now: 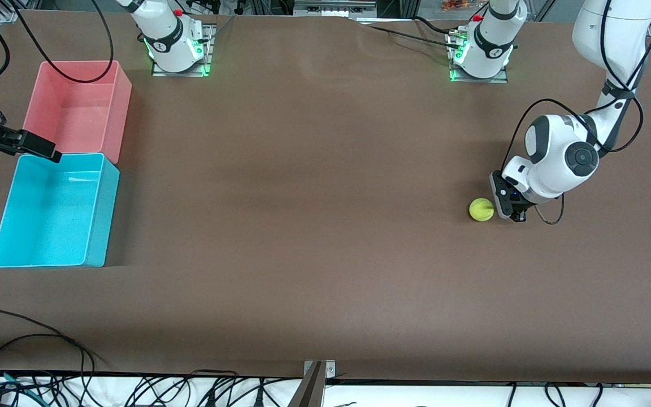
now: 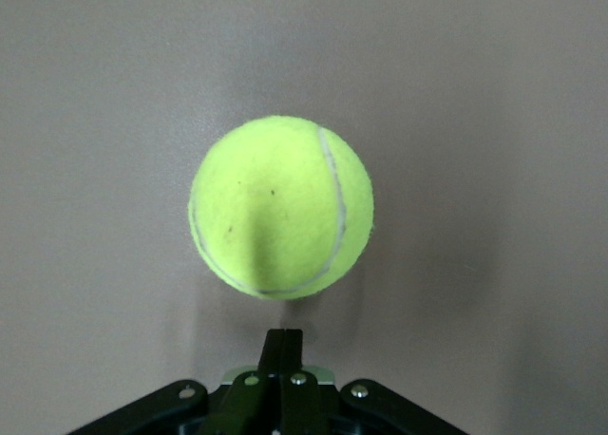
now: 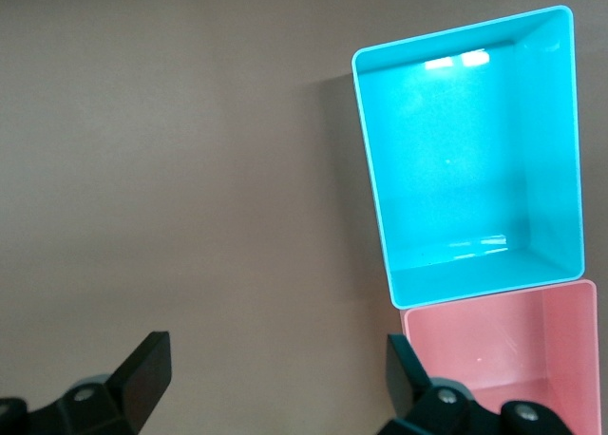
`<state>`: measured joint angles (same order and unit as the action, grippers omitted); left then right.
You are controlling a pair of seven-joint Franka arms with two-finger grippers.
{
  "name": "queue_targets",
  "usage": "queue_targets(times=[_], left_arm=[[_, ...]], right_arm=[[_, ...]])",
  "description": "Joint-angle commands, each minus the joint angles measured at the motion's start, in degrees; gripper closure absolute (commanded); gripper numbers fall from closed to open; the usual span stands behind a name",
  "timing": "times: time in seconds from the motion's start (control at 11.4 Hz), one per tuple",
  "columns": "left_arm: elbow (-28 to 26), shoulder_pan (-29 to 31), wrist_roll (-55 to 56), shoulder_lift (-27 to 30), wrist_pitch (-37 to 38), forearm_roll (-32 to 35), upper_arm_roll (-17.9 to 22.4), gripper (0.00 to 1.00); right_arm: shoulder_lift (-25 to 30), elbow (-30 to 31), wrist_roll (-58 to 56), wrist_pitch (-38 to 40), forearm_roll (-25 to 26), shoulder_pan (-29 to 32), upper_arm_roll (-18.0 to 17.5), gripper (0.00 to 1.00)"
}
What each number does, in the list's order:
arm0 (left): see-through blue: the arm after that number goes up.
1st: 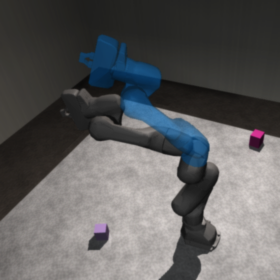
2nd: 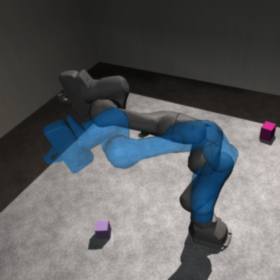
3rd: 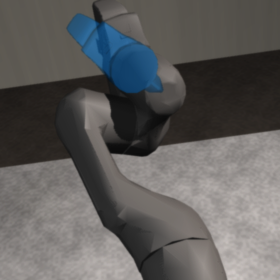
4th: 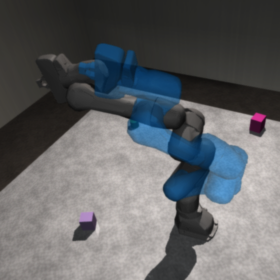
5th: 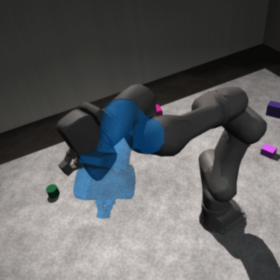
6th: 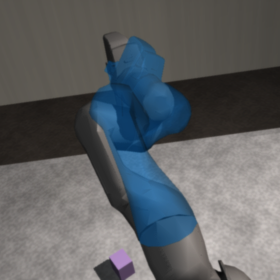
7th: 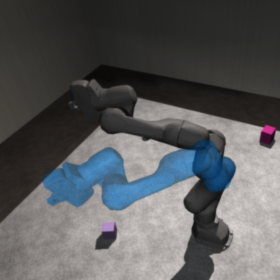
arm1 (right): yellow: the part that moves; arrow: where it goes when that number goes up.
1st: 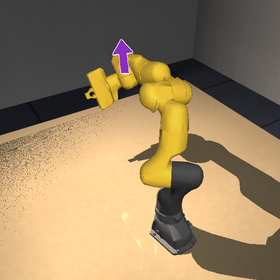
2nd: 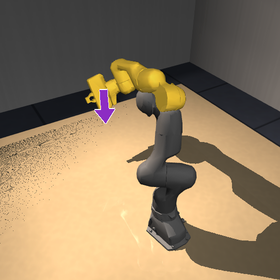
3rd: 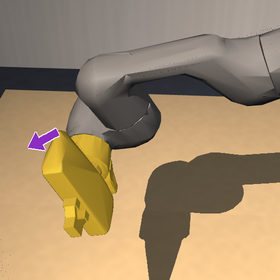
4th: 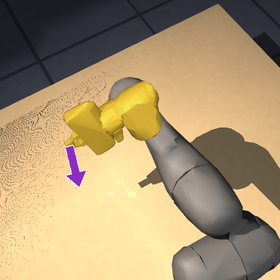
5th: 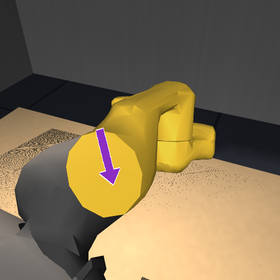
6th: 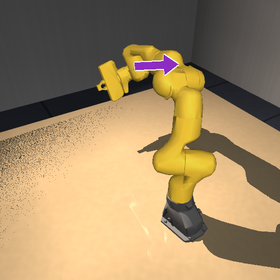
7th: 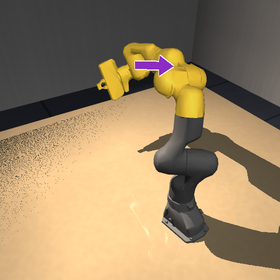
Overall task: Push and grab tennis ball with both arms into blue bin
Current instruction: 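Push the tennis ball with the left gripper toward the blue bin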
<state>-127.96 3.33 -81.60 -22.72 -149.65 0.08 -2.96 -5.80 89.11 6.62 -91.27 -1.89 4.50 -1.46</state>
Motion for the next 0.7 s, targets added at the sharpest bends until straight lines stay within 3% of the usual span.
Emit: queue_targets(times=[0.0,0.62], left_arm=[[1.3,0.0,-1.5,-1.2,-0.9,1.0,0.3,1.0],[2.6,0.5,-1.5,-2.3,-1.2,1.9,0.4,1.0]], right_arm=[[-0.5,-1.1,-0.6,1.0,-1.0,0.2,-0.2,0.0],[-0.7,-1.1,-0.6,1.0,-1.0,0.4,-0.1,0.0]])
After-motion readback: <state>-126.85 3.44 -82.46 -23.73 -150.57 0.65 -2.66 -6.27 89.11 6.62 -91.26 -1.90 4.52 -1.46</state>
